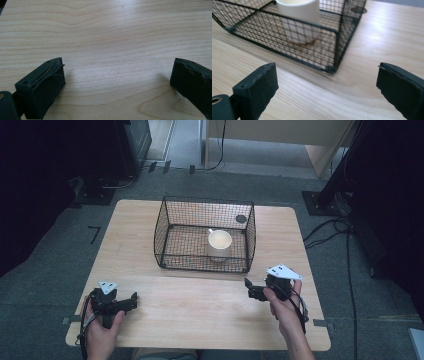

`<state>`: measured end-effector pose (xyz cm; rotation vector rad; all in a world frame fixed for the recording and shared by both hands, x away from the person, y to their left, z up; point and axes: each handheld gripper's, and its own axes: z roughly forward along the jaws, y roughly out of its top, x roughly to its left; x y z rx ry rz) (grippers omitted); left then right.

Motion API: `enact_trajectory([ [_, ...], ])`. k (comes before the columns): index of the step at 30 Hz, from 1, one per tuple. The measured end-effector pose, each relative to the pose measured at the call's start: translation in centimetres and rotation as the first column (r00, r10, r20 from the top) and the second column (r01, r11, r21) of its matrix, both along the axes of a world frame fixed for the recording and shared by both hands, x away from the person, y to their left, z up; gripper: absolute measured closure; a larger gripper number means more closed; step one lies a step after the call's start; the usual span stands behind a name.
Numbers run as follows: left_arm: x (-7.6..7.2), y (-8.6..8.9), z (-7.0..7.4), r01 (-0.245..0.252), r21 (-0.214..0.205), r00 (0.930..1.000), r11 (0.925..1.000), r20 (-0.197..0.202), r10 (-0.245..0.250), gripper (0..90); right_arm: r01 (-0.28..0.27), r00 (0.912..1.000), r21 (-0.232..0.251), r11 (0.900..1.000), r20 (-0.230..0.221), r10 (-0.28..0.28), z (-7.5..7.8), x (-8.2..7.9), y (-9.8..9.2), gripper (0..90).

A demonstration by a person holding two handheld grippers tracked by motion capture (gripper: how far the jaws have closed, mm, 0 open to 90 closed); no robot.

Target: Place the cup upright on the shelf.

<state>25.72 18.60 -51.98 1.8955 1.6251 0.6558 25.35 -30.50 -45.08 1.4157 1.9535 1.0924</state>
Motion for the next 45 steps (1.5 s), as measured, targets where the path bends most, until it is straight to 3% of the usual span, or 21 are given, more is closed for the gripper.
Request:
enact_trajectory([
  [6,0.0,0.0,0.0,0.0,0.0,1.0,1.0,0.0,0.0,0.0,0.044,0.9988,-0.006,0.999,-0.023,-0.044,-1.9,-0.8,-2.2,3.3],
  [13,0.0,0.0,0.0,0.0,0.0,1.0,1.0,0.0,0.0,0.0,0.103,0.9938,-0.047,0.9936,-0.039,-0.105,-3.9,-1.9,-4.8,3.3],
  [16,0.0,0.0,0.0,0.0,0.0,1.0,1.0,0.0,0.0,0.0,0.136,0.9888,-0.075,0.9878,-0.051,-0.14,-4.6,-2.4,-5.9,3.4],
  [25,0.0,0.0,0.0,0.0,0.0,1.0,1.0,0.0,0.0,0.0,0.205,0.973,-0.094,0.9743,-0.089,-0.213,-6.4,-4.1,-9.1,3.3],
  [34,0.0,0.0,0.0,0.0,0.0,1.0,1.0,0.0,0.0,0.0,0.268,0.9505,-0.134,0.954,-0.125,-0.285,-7.4,-5.1,-11.5,3.0],
  [45,0.0,0.0,0.0,0.0,0.0,1.0,1.0,0.0,0.0,0.0,0.256,0.9495,-0.1,0.9614,-0.16,-0.27,-7.7,-5.1,-12.3,0.0],
])
